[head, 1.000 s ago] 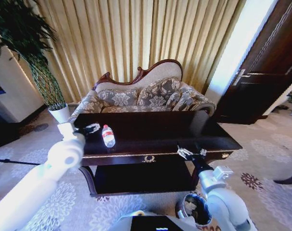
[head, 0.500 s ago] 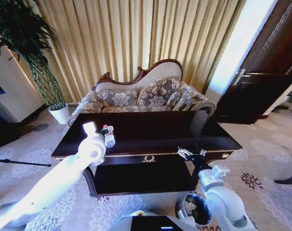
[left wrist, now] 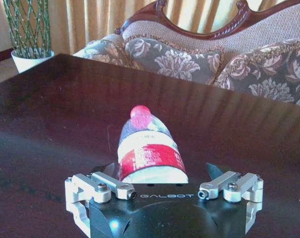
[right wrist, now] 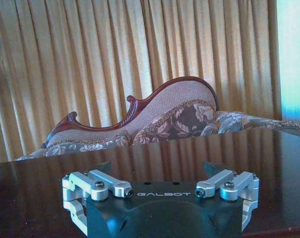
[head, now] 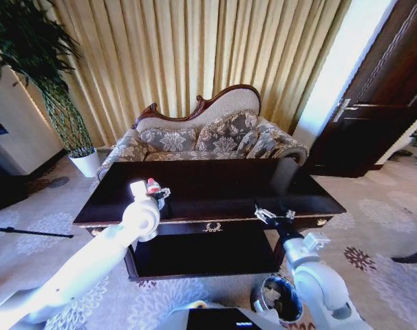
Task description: Move to the front of the table and place the trash on the table into the trash bin.
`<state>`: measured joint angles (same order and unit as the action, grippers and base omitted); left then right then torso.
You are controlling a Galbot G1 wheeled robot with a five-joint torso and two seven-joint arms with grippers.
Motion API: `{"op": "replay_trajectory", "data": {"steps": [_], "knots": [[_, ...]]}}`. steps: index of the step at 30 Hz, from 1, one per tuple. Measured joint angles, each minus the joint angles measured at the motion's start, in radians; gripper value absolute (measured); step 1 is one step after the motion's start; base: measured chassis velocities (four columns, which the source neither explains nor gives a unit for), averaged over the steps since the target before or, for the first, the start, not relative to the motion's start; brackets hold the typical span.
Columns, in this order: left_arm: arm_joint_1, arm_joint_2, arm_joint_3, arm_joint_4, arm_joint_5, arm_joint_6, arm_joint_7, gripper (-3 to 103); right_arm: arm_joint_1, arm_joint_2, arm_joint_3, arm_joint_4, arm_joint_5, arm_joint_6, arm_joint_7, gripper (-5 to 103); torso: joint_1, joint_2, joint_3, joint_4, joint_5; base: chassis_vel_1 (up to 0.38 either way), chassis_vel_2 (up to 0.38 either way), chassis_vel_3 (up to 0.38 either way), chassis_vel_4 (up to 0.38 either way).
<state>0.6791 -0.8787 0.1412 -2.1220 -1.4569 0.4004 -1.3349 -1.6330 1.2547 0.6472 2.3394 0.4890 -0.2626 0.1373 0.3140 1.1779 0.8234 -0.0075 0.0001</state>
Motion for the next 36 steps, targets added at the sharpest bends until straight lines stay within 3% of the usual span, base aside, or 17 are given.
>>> {"op": "replay_trajectory", "data": {"steps": [9, 17, 20, 22, 25, 26, 27, 31, 35, 36], "knots": [[0.028, -0.01, 0.009, 0.0, -0.017, 0.006, -0.014, 103, -0.002, 0.0, 0.01, -0.004, 0.011, 0.002, 0.0, 100, 0.0, 0.0, 0.0, -0.0001, -0.0002, 0.0, 0.0, 0.0, 0.0], [0.043, 0.0, -0.008, -0.011, -0.005, 0.007, 0.001, 80, 0.0, 0.003, 0.002, -0.02, 0.008, 0.002, 0.0, 100, 0.0, 0.0, 0.0, 0.0, -0.0003, 0.0, 0.0, 0.0, 0.0], [0.055, 0.007, -0.022, -0.021, 0.021, 0.014, 0.037, 64, 0.0, 0.002, -0.002, -0.03, 0.0, 0.002, 0.0, 100, 0.0, 0.0, 0.0, 0.0, -0.0003, 0.0, 0.0, 0.0, 0.0], [0.058, 0.008, -0.026, -0.023, 0.026, 0.016, 0.046, 64, 0.0, 0.002, -0.003, -0.031, 0.0, 0.002, 0.0, 100, 0.0, 0.0, 0.0, 0.0, -0.0003, 0.0, 0.0, 0.0, 0.0], [0.071, 0.013, -0.041, -0.037, 0.059, 0.024, 0.092, 46, 0.0, -0.001, -0.003, -0.035, -0.003, 0.002, 0.0, 100, 0.0, 0.0, 0.0, 0.0, -0.0002, 0.0, 0.0, 0.0, 0.0], [0.071, 0.013, -0.041, -0.037, 0.059, 0.024, 0.092, 46, 0.0, -0.001, -0.003, -0.035, -0.003, 0.002, 0.0, 100, 0.0, 0.0, 0.0, 0.0, -0.0002, 0.0, 0.0, 0.0, 0.0], [0.076, 0.017, -0.046, -0.047, 0.064, 0.028, 0.102, 38, 0.0, -0.002, -0.005, -0.036, -0.004, 0.002, 0.0, 100, 0.0, 0.0, 0.0, -0.0001, -0.0001, 0.0, 0.0, 0.0, 0.0], [0.087, 0.023, -0.058, -0.056, 0.066, 0.033, 0.114, 44, 0.0, -0.003, -0.006, -0.036, -0.005, 0.002, 0.0, 100, 0.0, 0.0, 0.0, -0.0001, -0.0001, 0.0, 0.0, 0.0, 0.0], [0.104, 0.033, -0.085, -0.067, 0.067, 0.037, 0.139, 66, -0.003, -0.006, -0.006, -0.035, -0.005, 0.002, -0.001, 100, 0.0, 0.0, 0.0, -0.0001, -0.0002, 0.0, 0.0, 0.0, 0.0], [0.106, 0.038, -0.092, -0.071, 0.068, 0.039, 0.147, 66, -0.005, -0.008, -0.006, -0.035, -0.006, 0.002, -0.001, 100, 0.0, 0.0, 0.0, 0.0, -0.0002, 0.0, 0.0, 0.0, 0.0]]}}
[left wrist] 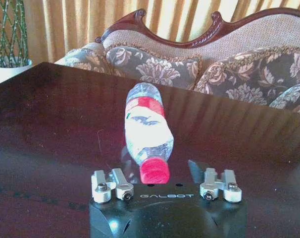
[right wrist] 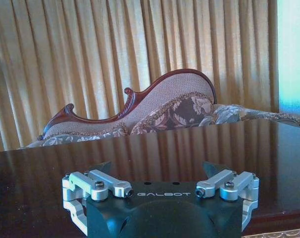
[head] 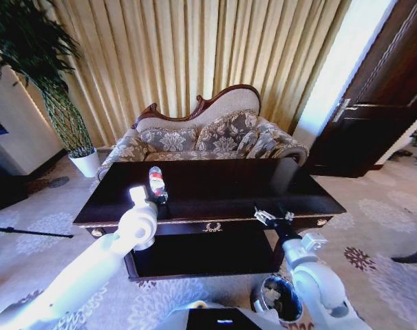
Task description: Move to the front of the table and place the trash on the table into the trash bin.
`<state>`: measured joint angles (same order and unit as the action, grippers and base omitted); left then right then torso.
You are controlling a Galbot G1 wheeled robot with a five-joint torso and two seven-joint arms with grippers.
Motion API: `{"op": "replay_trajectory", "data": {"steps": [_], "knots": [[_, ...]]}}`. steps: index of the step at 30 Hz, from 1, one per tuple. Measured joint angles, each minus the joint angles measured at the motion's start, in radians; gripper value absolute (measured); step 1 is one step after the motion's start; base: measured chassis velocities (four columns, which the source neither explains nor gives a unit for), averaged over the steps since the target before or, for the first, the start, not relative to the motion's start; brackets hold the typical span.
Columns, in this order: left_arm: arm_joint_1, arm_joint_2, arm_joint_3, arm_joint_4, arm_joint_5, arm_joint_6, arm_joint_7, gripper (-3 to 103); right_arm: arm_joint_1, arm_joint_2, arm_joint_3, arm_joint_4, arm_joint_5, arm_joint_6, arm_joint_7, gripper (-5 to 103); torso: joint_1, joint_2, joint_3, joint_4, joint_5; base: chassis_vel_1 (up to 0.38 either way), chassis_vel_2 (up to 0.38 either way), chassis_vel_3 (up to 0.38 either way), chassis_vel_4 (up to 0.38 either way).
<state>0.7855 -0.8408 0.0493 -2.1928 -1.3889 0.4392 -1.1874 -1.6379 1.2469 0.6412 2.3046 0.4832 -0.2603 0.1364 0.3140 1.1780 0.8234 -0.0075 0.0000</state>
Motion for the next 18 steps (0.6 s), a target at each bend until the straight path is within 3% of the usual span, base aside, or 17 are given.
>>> {"op": "replay_trajectory", "data": {"steps": [1, 5, 7, 9, 18], "knots": [[0.0, 0.0, 0.0, 0.0, 0.0, 0.0, 0.0, 66, 0.0, 0.0, 0.0, 0.0, 0.0, 0.0, 0.0, 100, 0.0, 0.0, 0.0, 0.0, 0.0, 0.0, 0.0, 0.0, 0.0], [-0.003, 0.017, -0.024, -0.003, 0.015, 0.007, 0.029, 89, -0.003, -0.004, -0.001, 0.001, 0.0, 0.0, 0.0, 100, 0.0, 0.0, 0.0, -0.0001, 0.0, 0.0, 0.0, 0.0, 0.0], [-0.005, 0.02, -0.03, -0.003, 0.015, 0.008, 0.03, 89, -0.003, -0.005, -0.002, 0.001, 0.0, 0.0, -0.001, 100, 0.0, 0.0, 0.0, -0.0001, 0.0, 0.0, 0.0, 0.0, 0.0], [-0.005, 0.028, -0.043, -0.003, 0.015, 0.009, 0.031, 97, -0.002, -0.006, -0.003, 0.001, 0.0, 0.0, -0.001, 100, 0.0, 0.0, 0.0, -0.0001, 0.0, 0.0, 0.0, 0.0, 0.0], [0.028, 0.046, -0.117, 0.005, -0.022, 0.025, 0.032, 100, -0.001, -0.008, -0.013, -0.012, -0.002, 0.001, 0.0, 100, 0.0, 0.0, 0.0, 0.0, 0.0, 0.0, 0.0, 0.0, 0.0]]}}
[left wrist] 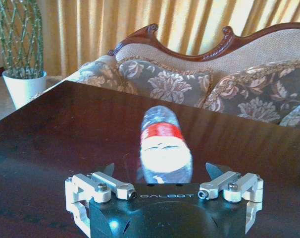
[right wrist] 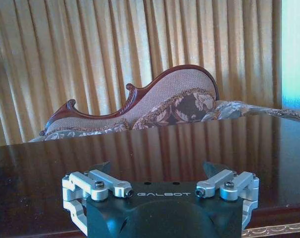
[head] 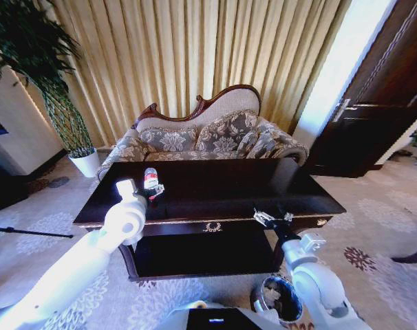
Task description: Move to the front of the table and place the trash on the table into the trash bin.
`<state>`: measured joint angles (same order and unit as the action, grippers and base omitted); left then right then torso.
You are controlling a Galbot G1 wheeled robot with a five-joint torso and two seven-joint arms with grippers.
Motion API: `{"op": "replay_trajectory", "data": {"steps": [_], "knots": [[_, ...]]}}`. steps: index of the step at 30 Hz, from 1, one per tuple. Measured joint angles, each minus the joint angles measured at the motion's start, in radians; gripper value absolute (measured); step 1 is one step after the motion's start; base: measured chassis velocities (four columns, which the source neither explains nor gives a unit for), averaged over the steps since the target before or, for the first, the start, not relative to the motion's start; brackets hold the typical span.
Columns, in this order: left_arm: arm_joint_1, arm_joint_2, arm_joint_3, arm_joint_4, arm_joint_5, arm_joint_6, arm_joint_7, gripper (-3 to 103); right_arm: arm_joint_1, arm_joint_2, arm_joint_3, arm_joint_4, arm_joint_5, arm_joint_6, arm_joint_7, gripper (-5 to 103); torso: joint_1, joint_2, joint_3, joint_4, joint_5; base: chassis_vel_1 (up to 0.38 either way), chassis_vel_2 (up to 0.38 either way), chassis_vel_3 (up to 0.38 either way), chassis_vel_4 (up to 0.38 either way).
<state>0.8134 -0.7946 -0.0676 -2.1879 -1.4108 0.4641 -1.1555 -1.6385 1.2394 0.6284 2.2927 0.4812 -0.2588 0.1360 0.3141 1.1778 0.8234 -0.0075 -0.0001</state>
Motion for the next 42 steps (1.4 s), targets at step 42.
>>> {"op": "replay_trajectory", "data": {"steps": [42], "knots": [[-0.017, 0.011, -0.074, 0.162, 0.068, 0.125, 0.276, 100, -0.021, -0.029, -0.02, 0.018, -0.015, 0.021, -0.002, 100, 0.0, 0.0, 0.0, 0.0, 0.0, 0.0, 0.0, 0.0, 0.0]]}}
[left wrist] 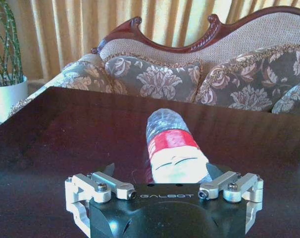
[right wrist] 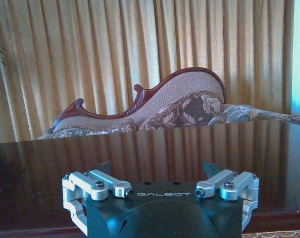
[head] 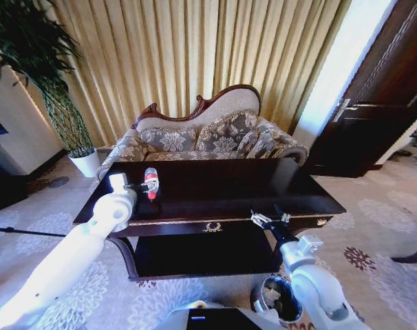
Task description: Move to the front of the table and place the trash on the table into the trash bin.
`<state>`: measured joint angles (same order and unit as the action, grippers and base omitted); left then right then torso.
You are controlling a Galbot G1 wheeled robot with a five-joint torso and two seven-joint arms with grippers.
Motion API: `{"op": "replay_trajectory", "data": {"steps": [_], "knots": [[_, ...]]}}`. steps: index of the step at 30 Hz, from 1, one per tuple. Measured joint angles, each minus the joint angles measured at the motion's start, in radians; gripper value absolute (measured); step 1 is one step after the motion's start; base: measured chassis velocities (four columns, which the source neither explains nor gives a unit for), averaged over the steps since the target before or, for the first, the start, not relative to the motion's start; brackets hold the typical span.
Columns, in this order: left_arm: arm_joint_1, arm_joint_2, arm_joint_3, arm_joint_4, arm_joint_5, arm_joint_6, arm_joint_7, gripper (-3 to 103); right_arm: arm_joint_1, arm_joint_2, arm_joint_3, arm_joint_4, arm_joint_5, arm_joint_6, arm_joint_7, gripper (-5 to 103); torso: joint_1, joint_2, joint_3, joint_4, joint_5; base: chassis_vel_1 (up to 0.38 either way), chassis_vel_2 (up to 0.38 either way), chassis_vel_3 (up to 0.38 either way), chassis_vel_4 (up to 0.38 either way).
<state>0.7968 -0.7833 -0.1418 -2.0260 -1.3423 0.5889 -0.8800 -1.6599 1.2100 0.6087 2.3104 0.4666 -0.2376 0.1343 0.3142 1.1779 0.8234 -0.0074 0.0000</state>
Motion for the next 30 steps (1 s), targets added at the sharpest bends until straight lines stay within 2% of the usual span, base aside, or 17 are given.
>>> {"op": "replay_trajectory", "data": {"steps": [13, 23, 30], "knots": [[-0.013, -0.017, 0.019, 0.034, 0.002, 0.003, 0.003, 100, 0.001, -0.001, 0.006, -0.014, 0.001, 0.018, 0.001, 100, 0.0, 0.0, 0.0, -0.0001, 0.0, 0.0, 0.0, 0.0, 0.0], [-0.031, -0.02, 0.032, 0.038, 0.036, 0.003, 0.055, 100, 0.005, 0.001, 0.0, -0.026, 0.001, 0.019, 0.001, 100, 0.0, 0.0, 0.0, 0.0, 0.0, 0.0, 0.0, 0.0, 0.0], [-0.048, -0.026, 0.052, 0.048, 0.04, 0.004, 0.06, 100, 0.004, 0.002, -0.001, -0.027, 0.001, 0.02, 0.001, 100, 0.0, 0.0, 0.0, -0.0001, 0.0, 0.0, 0.0, 0.0, 0.0]]}}
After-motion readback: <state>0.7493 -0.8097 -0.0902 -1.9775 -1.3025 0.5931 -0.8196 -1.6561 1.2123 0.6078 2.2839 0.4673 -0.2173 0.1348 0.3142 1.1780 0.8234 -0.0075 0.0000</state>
